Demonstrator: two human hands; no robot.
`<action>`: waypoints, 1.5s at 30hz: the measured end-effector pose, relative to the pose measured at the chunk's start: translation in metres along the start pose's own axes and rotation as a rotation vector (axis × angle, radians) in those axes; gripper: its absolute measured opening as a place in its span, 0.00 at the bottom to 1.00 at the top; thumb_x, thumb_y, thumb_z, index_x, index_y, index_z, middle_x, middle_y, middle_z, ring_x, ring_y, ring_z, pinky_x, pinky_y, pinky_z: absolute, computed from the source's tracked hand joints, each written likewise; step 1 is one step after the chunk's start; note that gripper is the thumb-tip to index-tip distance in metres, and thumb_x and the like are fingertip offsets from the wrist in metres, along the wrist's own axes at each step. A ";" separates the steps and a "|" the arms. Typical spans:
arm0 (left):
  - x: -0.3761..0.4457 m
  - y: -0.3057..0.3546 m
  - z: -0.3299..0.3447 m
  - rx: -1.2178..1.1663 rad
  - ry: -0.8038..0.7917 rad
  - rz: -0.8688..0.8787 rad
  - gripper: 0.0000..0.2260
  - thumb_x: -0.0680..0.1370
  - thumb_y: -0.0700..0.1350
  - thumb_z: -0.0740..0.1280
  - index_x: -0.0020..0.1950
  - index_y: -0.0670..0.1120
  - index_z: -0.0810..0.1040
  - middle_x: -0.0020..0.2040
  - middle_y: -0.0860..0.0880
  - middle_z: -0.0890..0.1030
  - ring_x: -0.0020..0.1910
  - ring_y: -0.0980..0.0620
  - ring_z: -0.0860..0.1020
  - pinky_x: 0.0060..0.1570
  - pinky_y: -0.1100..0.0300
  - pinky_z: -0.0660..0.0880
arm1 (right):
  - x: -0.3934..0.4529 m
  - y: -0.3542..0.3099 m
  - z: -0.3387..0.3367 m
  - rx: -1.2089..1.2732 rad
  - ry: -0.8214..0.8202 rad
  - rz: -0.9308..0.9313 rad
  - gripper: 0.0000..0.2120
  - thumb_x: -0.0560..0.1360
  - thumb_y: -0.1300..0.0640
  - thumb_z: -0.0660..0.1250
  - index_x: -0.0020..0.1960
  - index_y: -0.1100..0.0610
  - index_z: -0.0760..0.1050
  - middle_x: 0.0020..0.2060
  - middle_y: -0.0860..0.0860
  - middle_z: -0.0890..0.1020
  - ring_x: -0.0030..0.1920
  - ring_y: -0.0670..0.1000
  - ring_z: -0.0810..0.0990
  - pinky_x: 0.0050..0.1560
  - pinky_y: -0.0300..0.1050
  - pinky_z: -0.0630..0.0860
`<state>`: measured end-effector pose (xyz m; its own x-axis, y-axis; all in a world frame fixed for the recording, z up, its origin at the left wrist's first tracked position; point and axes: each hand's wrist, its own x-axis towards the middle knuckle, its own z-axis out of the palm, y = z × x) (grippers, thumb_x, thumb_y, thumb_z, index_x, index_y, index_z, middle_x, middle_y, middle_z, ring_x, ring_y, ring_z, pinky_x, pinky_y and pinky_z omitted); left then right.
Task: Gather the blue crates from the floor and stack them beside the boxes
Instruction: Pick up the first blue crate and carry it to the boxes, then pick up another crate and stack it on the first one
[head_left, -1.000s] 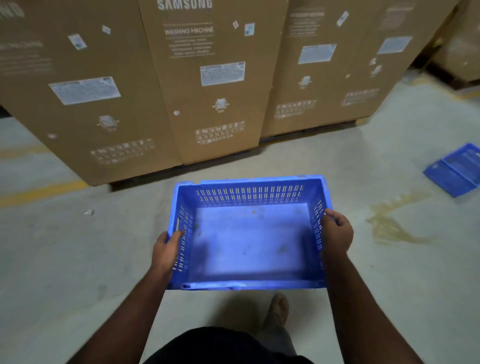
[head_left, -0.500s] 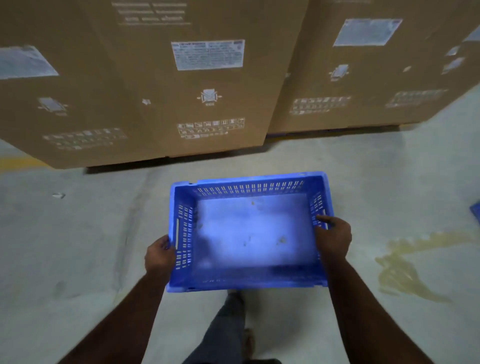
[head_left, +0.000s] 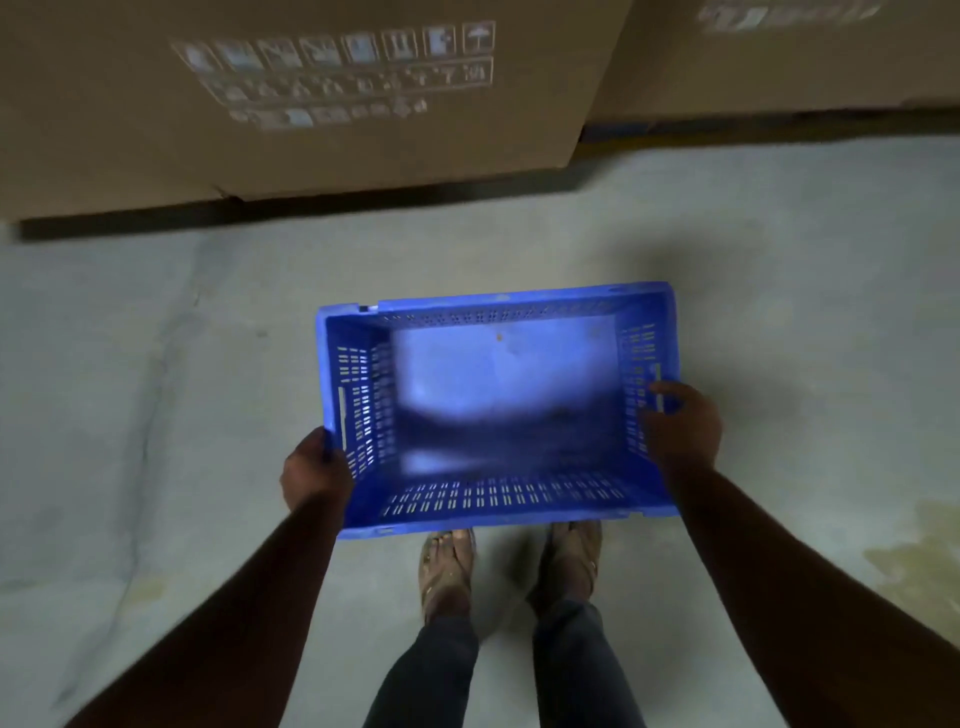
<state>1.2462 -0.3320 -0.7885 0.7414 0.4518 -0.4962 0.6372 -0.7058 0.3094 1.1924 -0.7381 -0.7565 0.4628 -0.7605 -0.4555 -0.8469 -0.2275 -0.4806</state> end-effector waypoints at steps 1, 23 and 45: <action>0.011 0.000 0.017 0.012 0.008 -0.008 0.02 0.72 0.40 0.62 0.39 0.44 0.72 0.37 0.43 0.80 0.39 0.36 0.79 0.39 0.49 0.76 | 0.018 0.006 0.015 0.016 0.003 0.034 0.15 0.70 0.64 0.71 0.56 0.54 0.84 0.51 0.58 0.86 0.52 0.61 0.84 0.56 0.50 0.77; 0.038 0.010 0.100 -0.183 0.238 -0.077 0.15 0.75 0.40 0.66 0.60 0.46 0.82 0.57 0.45 0.85 0.53 0.45 0.83 0.56 0.56 0.76 | 0.070 0.060 0.105 -0.120 0.163 -0.435 0.14 0.64 0.64 0.69 0.50 0.59 0.80 0.54 0.58 0.82 0.56 0.63 0.79 0.60 0.50 0.67; -0.359 0.047 -0.366 -0.759 -0.310 0.628 0.11 0.81 0.33 0.64 0.51 0.45 0.83 0.45 0.47 0.86 0.45 0.51 0.84 0.52 0.58 0.80 | -0.421 -0.155 -0.295 0.219 -0.339 -0.891 0.06 0.78 0.55 0.69 0.55 0.48 0.80 0.54 0.41 0.82 0.50 0.46 0.83 0.49 0.41 0.80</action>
<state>1.0875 -0.3277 -0.2992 0.9681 -0.1157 -0.2224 0.1987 -0.1867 0.9621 1.0510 -0.5619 -0.2692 0.9893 -0.1423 -0.0330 -0.0994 -0.4903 -0.8659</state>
